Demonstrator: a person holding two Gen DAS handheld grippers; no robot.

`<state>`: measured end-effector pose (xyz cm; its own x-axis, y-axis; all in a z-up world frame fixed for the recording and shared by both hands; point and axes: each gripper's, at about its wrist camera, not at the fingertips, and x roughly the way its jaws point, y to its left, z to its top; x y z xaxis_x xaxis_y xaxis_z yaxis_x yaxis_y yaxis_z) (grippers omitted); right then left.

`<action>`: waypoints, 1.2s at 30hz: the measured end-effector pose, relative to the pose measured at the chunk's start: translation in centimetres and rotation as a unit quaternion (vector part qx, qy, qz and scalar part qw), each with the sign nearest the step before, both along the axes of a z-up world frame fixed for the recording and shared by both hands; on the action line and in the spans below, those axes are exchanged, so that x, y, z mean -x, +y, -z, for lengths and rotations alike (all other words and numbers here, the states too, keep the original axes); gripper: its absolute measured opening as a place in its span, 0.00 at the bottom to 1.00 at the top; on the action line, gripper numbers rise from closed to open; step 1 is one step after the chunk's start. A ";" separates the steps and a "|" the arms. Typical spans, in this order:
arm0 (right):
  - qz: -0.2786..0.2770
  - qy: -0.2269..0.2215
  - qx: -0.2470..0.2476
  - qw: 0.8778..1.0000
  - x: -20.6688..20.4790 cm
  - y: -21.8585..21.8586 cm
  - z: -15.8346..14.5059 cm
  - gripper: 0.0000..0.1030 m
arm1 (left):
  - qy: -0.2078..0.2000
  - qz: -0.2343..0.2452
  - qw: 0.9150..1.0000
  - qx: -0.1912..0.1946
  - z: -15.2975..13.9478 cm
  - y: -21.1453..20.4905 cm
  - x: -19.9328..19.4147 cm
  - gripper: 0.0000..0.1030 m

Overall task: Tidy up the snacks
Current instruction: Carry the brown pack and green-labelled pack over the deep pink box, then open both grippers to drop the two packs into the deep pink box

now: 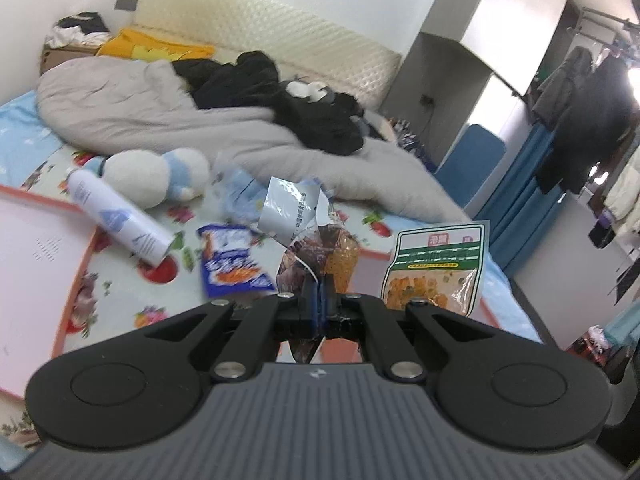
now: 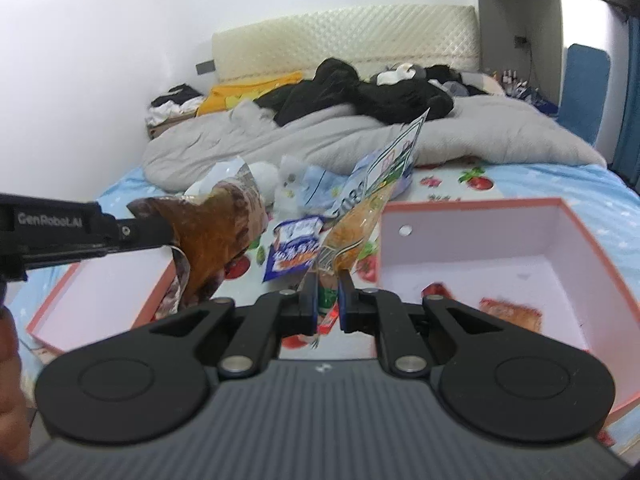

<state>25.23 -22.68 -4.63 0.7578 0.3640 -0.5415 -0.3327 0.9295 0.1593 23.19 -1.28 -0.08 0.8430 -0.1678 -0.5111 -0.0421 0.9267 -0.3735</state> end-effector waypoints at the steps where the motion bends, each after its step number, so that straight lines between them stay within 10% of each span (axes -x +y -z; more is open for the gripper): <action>1: 0.003 -0.004 0.000 1.000 -0.1 -0.4 -0.4 0.12 | -0.004 0.004 1.000 0.001 -0.4 -0.4 -0.2 0.02; 16: 0.055 -0.047 0.017 0.997 -1.2 -6.7 -3.4 0.12 | -0.036 0.086 0.996 0.015 -3.9 -8.8 -3.4 0.02; 36: 0.095 0.085 0.038 0.991 -4.9 -14.6 8.1 0.12 | 0.093 0.152 0.984 -0.028 7.9 -18.9 -12.6 0.02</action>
<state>30.15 -37.24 -12.73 0.7044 0.1771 -0.6874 -0.1245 0.9842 0.1260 35.78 -20.22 -8.00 0.6497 -0.3649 -0.6669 0.1777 0.9259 -0.3335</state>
